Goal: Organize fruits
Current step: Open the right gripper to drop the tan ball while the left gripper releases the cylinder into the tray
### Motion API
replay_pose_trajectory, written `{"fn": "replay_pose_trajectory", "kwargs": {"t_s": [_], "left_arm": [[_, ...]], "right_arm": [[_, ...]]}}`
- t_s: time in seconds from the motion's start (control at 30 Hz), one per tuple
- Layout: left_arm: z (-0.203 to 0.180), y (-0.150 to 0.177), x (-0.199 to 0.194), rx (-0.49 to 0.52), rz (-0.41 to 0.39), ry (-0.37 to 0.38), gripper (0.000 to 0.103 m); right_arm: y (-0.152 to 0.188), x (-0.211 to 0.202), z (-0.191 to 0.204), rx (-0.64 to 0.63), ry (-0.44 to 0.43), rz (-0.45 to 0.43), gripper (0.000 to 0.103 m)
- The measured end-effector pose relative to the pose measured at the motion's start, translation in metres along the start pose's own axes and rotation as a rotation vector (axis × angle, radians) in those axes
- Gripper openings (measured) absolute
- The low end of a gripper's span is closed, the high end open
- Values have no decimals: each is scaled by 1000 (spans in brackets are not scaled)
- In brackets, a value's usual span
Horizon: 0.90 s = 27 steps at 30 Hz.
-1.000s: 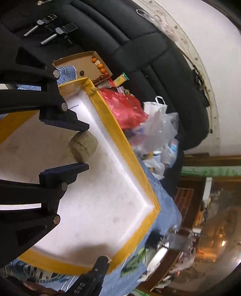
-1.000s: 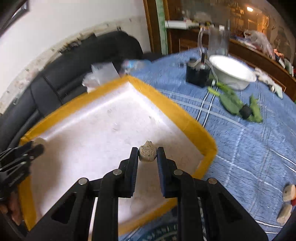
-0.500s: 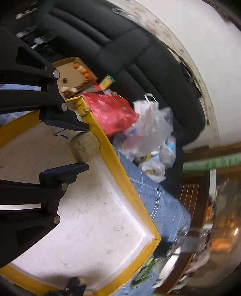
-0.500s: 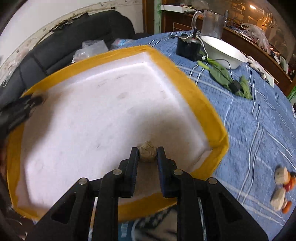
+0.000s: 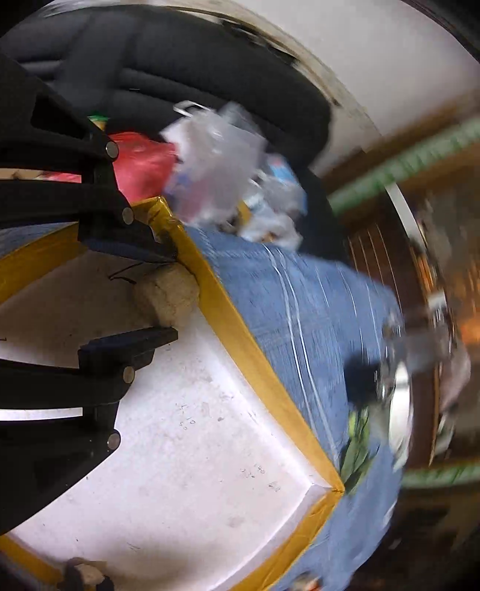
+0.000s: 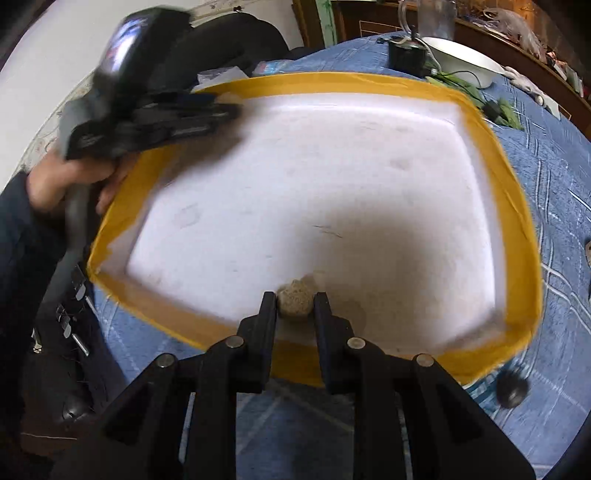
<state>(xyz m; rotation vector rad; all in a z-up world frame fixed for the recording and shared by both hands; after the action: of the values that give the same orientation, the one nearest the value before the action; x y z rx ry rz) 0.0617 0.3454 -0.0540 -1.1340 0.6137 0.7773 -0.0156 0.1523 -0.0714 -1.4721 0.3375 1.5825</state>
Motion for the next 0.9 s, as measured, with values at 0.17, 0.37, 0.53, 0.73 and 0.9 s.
{"fn": "replay_pose_trajectory", "kwargs": {"t_s": [0.17,0.37,0.53,0.73,0.9], "left_arm": [[-4,-4,-1,72,7,-14,36],[10,1,-8,-149,132,-75,36],[-1,11,-31,-242,143,-64,44],[-2,15,-70,-341,59,-129,80],[-14,21,-120,-413,-87,-183,80]], "right_arm": [[-12,-9,-14,46,6,-44,23],[-36,-9,-56,57,124,-55,23],[-38,-16,-70,73,121,-86,43],[-25,-59,-84,69,99,-237,73],[5,-110,-127,133,141,-377,77]]}}
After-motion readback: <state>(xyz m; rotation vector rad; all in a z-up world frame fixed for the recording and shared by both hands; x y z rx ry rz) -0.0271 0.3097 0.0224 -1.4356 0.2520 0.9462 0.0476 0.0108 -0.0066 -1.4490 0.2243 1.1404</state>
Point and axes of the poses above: each gripper's, at about its wrist camera, not at the fingertips, and x roughly the way its jaws point, z to its left, y to its underside, the point moved 2 cm from there along x, roughly the way its jaws point, and after that the axes turned 2 degrees about x, right-handed, at the moved point
